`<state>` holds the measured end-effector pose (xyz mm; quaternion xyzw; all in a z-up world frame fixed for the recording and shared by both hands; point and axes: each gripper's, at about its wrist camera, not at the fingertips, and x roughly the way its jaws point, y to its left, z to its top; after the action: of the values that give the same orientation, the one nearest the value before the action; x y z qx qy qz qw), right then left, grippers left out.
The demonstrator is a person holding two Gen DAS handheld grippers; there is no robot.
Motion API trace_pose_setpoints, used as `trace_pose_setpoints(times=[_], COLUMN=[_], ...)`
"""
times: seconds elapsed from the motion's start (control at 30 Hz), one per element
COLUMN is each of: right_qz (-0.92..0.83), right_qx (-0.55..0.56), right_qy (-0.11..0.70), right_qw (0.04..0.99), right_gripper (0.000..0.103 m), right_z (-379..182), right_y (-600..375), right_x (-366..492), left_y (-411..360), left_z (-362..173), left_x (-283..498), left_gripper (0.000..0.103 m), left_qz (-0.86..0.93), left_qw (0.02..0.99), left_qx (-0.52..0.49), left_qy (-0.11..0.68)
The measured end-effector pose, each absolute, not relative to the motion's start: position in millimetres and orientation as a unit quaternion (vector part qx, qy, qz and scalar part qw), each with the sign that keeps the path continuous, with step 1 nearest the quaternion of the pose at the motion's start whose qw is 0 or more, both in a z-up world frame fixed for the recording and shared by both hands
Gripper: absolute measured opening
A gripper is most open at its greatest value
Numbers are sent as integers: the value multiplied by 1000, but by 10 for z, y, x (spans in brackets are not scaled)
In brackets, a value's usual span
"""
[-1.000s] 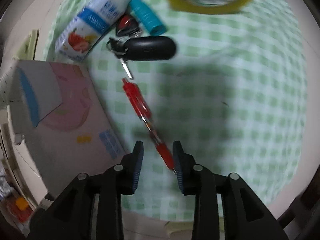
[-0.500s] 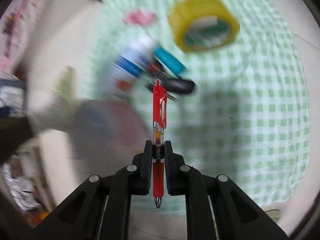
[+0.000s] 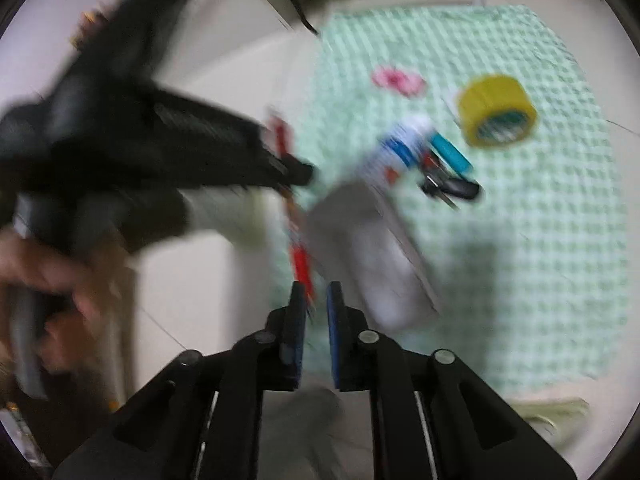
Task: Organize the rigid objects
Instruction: 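Lower the red pen into the grey box and open the right gripper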
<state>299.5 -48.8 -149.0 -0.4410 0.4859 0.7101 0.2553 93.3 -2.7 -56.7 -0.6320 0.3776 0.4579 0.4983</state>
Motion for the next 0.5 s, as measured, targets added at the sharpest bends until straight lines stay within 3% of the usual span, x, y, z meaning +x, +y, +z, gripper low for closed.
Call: trace_pose_setpoints(times=[0.23, 0.3, 0.37, 0.4, 0.43, 0.5], right_qz=[642, 628, 616, 612, 609, 607], right_qx=[-469, -467, -460, -459, -459, -458], right_qy=[531, 543, 554, 556, 558, 555], right_qw=[292, 303, 319, 324, 327, 336], right_gripper=[16, 27, 35, 39, 42, 67], right_z=[-1812, -1836, -1873, -1910, -1900, -1891], right_y=[-485, -474, -476, -436, -400, -328], right_x=[3237, 3301, 3333, 3307, 3289, 3257], left_y=[-107, -153, -138, -145, -144, -115], left_z=[-800, -885, -909, -889, -860, -785], left_x=[951, 947, 916, 914, 918, 913], left_gripper=[8, 9, 18, 37, 68, 95], left_qz=[436, 414, 408, 410, 414, 430], left_qw=[484, 469, 464, 463, 464, 465], left_qx=[-656, -681, -687, -685, -682, -668], left_qy=[381, 381, 383, 385, 386, 390])
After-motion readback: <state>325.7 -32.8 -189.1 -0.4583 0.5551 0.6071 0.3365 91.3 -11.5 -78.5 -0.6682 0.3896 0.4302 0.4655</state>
